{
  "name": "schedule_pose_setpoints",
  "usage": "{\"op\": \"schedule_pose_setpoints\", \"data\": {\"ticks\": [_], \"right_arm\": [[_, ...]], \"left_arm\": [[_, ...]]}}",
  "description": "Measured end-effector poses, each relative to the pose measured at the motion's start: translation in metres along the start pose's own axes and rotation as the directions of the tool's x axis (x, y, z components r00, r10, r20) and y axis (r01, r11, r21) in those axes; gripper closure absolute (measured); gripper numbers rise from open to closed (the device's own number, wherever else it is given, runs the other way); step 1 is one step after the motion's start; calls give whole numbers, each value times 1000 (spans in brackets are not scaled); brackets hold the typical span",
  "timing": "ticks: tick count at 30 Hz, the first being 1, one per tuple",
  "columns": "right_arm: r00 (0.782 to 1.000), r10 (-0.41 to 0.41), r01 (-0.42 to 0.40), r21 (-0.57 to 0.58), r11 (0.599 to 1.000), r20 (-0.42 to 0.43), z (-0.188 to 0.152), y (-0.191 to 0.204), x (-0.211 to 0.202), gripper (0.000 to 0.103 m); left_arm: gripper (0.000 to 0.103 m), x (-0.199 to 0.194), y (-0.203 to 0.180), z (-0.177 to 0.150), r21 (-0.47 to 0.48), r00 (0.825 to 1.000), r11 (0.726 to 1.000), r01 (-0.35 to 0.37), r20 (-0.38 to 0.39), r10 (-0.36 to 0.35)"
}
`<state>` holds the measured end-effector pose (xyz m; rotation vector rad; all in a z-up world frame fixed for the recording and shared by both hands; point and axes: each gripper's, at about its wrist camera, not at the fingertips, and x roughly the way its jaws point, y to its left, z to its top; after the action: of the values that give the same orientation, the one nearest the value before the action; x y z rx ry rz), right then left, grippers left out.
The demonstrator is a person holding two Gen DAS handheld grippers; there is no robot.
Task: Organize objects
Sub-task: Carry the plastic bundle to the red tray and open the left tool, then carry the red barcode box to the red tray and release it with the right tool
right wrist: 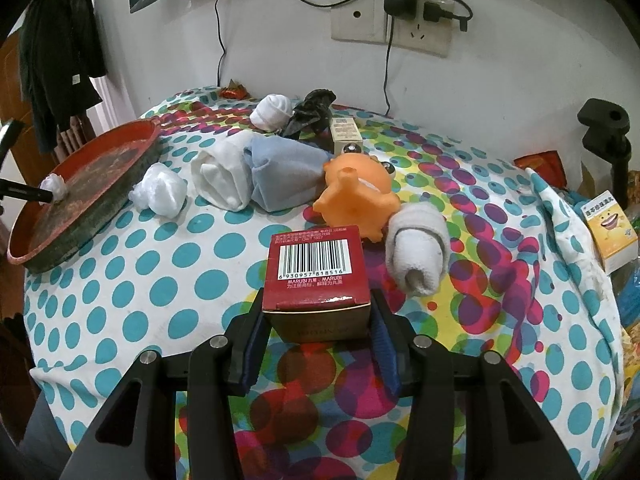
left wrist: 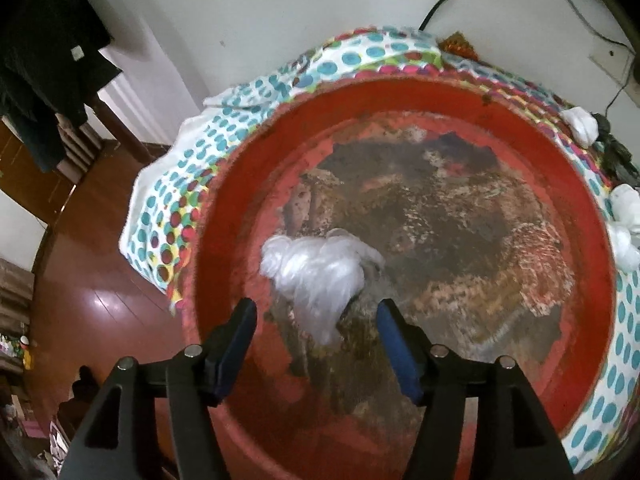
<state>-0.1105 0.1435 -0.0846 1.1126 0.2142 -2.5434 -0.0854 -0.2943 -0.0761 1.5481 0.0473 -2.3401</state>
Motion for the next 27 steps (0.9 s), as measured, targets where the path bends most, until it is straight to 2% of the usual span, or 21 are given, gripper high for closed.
{"op": "schedule_pose_setpoints", "data": {"ticks": [2,6,8,14,22,27], "right_arm": [[1000,-9,9,-3,1000,2,0,0,-1,58],[999,-35,35,-13,999,-5,1,4,-1,58],[1000,-30,30,-7,1000,-6,4,7,-5,58],[1000,-10,11,-68,998,15,26,46,-22,58],[992,128,-123,-158,980,21,72,134,-17,58],[979,201,-201,-191,961,-16,96,185,3,58]], "left_arm": [[35,-11,1,-5,-9,1000,1000,-3,18,3],[34,-32,7,-20,-16,997,999,49,57,-48],[34,-38,11,-26,-21,996,998,52,67,-51],[34,-54,21,-52,-59,990,998,-7,143,16],[34,-54,39,-82,-119,989,993,-9,147,27],[34,-56,56,-97,-144,985,988,-50,154,73]]}}
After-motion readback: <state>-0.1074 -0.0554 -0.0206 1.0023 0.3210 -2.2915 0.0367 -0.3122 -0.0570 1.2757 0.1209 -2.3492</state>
